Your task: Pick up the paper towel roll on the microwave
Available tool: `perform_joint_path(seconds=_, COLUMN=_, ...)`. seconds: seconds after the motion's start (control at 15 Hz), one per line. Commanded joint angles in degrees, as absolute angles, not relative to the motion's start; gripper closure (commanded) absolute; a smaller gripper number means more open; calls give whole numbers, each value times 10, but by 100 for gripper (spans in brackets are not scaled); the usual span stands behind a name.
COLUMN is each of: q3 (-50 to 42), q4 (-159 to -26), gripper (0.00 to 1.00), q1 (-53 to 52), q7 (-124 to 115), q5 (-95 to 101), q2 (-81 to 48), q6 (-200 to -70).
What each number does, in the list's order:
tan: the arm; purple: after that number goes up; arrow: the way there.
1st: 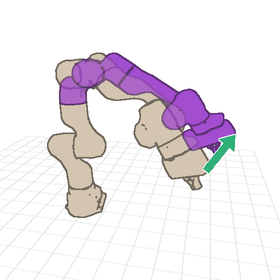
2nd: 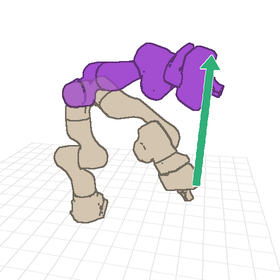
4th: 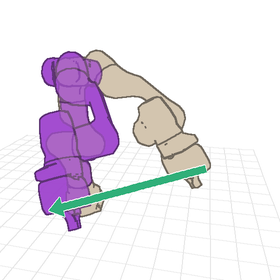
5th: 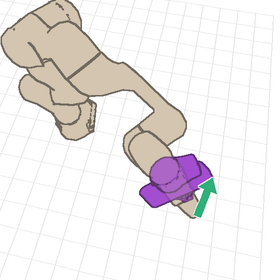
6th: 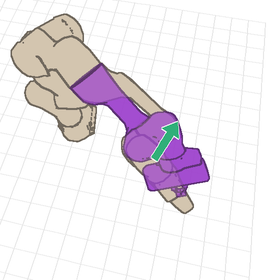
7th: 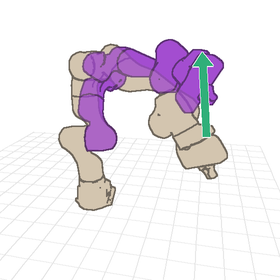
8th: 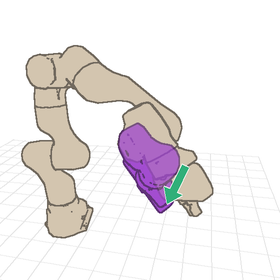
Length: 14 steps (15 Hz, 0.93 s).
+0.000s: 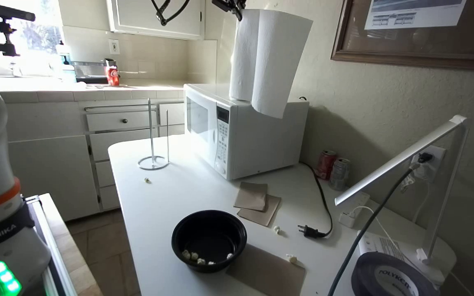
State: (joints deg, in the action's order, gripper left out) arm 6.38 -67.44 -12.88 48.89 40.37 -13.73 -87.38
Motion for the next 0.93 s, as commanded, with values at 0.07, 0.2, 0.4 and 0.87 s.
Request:
perform_joint_path(seconds=0.07, q3=64, q4=-665, gripper=52, q1=-137, q7=506, q5=422, q2=-143, q6=-856)
perform_joint_path(seconds=0.2, q3=65, q4=-663, gripper=36, q1=-138, q7=506, q5=421, q2=-143, q6=-856)
perform_joint_path(seconds=0.4, q3=64, q4=-658, gripper=14, q1=-139, q7=506, q5=421, q2=-144, q6=-855)
perform_joint_path(seconds=0.87, q3=63, q4=-592, gripper=0, q1=-137, q7=486, q5=404, q2=-144, q6=-846)
